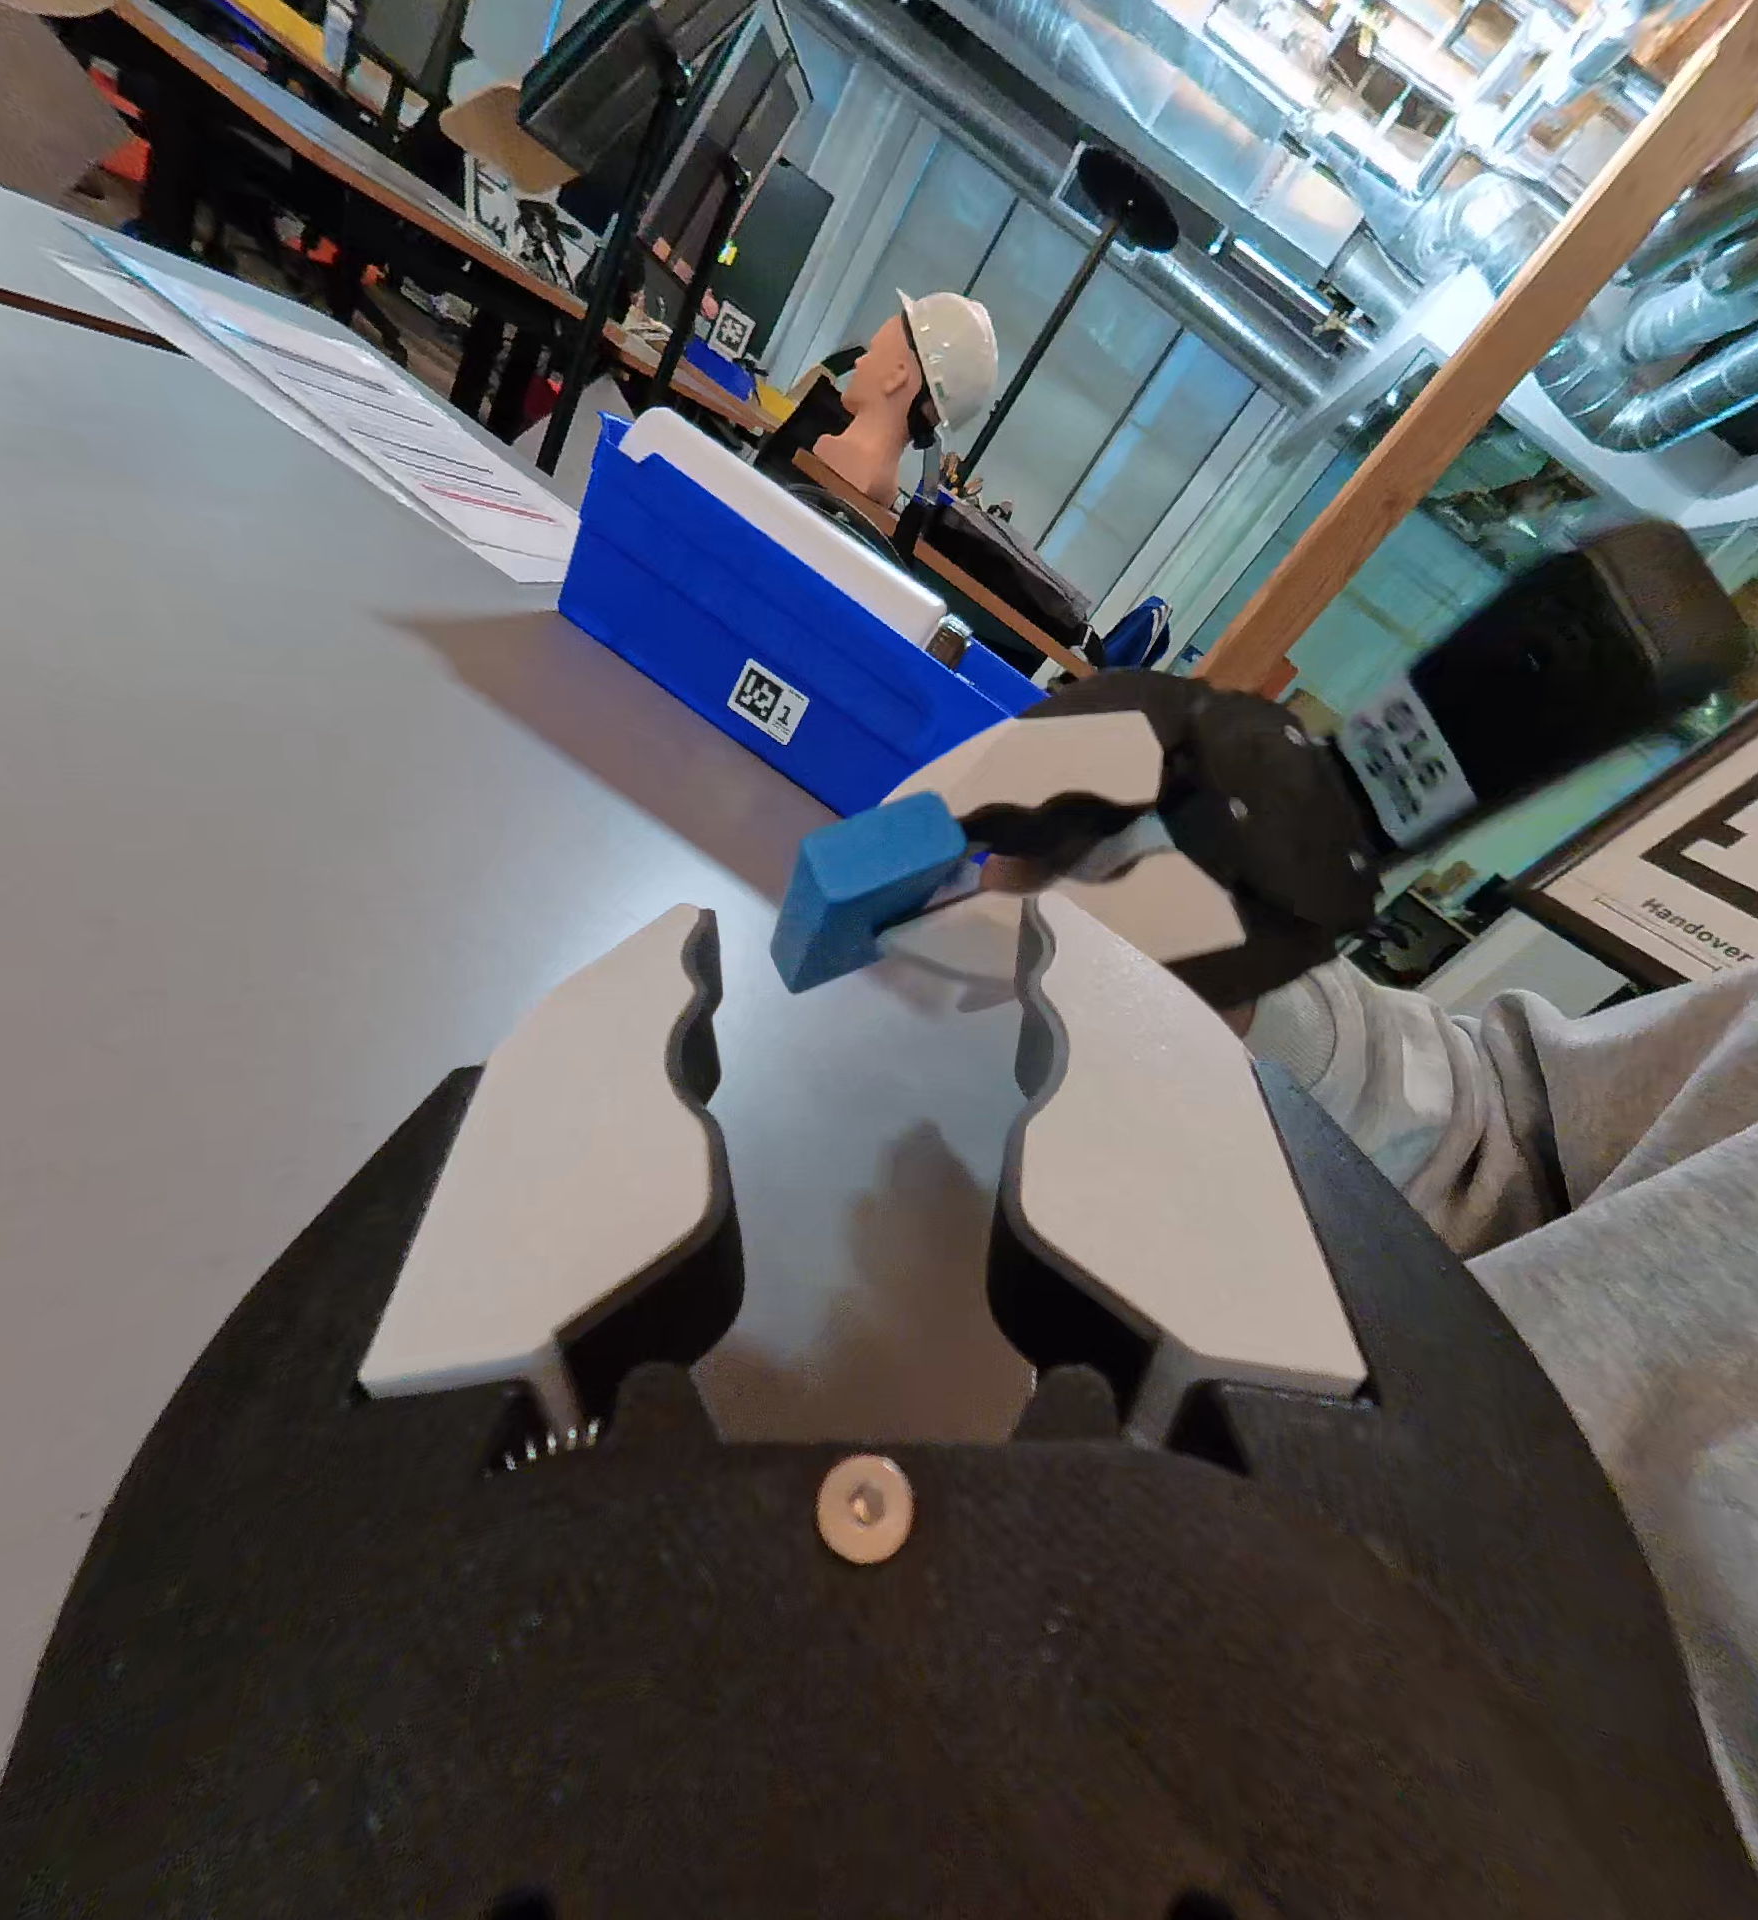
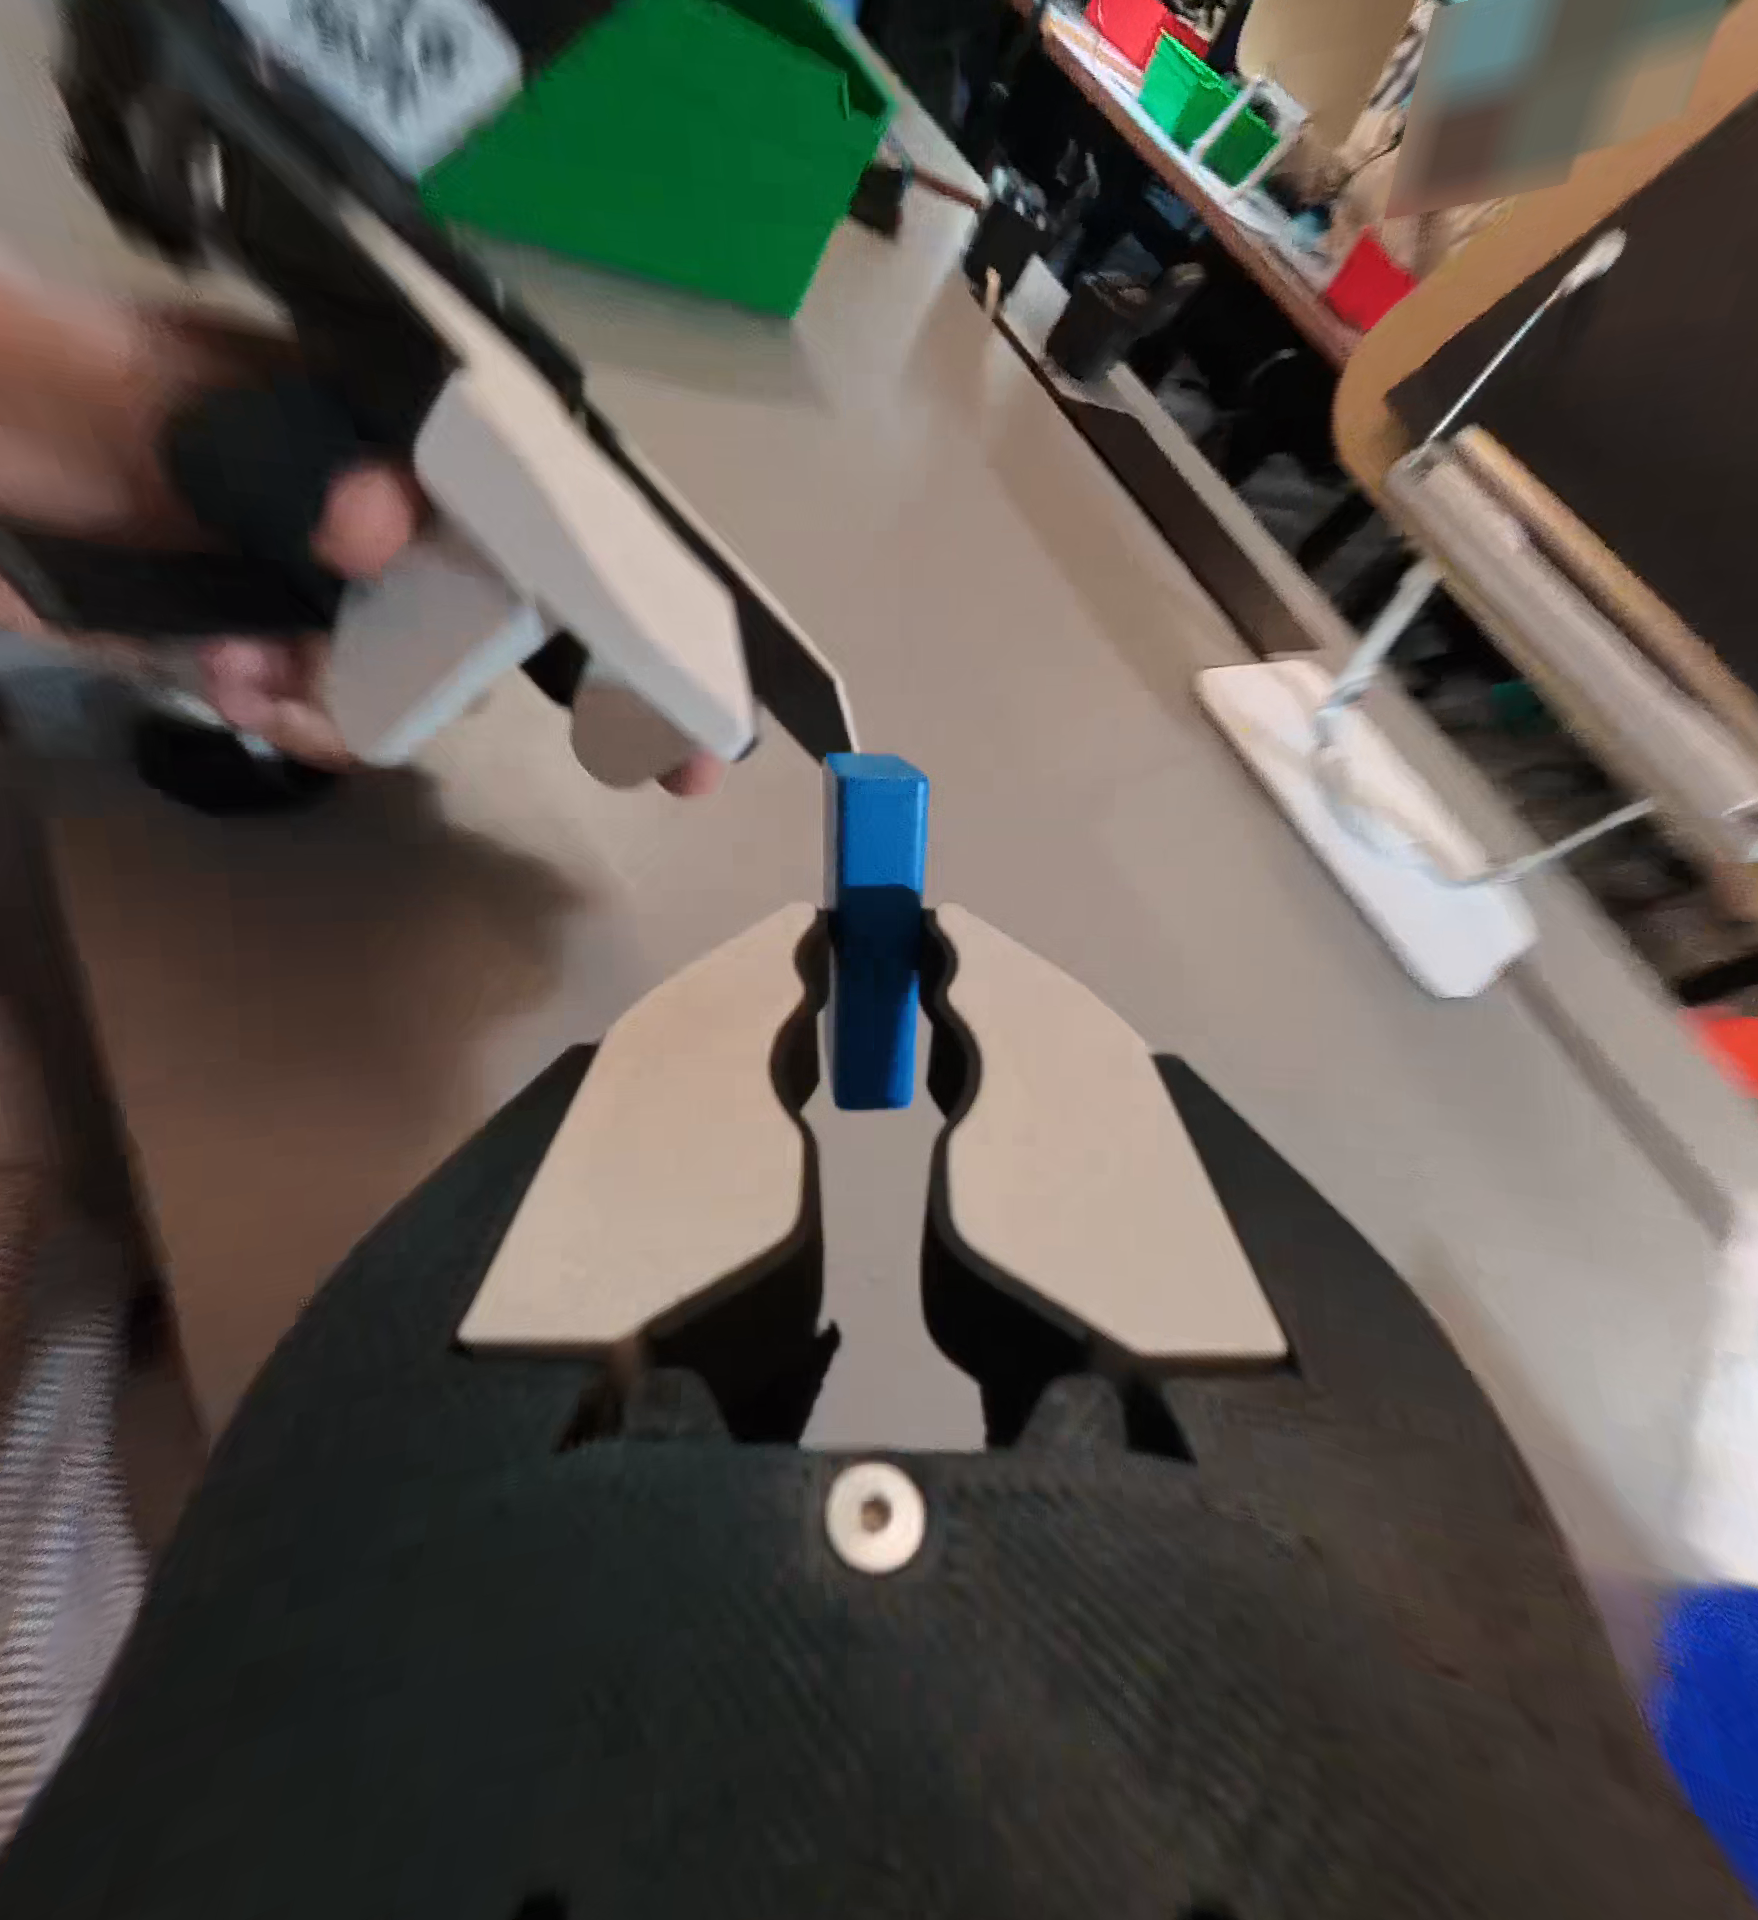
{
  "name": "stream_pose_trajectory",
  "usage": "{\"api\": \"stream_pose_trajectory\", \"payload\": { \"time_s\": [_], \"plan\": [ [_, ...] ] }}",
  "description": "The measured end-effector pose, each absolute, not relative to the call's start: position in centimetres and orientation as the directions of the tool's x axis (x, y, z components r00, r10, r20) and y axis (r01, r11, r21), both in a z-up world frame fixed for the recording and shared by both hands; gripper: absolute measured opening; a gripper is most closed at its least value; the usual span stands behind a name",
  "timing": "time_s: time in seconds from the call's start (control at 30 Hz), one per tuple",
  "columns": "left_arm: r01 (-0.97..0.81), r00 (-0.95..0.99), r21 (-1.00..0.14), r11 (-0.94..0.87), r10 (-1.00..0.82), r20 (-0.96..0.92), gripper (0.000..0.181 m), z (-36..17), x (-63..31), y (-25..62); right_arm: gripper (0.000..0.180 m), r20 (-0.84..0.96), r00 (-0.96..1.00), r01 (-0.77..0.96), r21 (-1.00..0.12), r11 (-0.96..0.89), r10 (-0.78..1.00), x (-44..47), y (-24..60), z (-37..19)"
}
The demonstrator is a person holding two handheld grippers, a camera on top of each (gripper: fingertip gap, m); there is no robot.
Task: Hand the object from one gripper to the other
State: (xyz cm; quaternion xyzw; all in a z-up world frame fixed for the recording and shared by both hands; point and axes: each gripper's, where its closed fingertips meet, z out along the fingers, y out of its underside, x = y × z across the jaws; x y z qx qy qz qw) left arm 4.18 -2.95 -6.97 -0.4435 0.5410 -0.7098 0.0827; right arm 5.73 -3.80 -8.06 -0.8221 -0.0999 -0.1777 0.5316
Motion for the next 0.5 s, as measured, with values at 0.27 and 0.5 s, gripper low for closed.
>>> {"api": "stream_pose_trajectory", "payload": {
  "time_s": [0.27, 0.5],
  "plan": [
    [-0.446, -0.646, -0.789, -0.422, -0.458, 0.611, 0.044, -7.3, 3.5, -4.2, 0.016, -0.407, 0.903, -0.389, -0.910, -0.142, 0.136, 5.5, -4.3, -5.4],
    [-0.452, -0.697, -0.768, -0.454, -0.358, 0.621, 0.033, -6.2, 2.7, -4.9, 0.016, -0.614, 0.753, -0.608, -0.787, -0.105, 0.237, 4.3, -3.8, -4.9]
  ]
}}
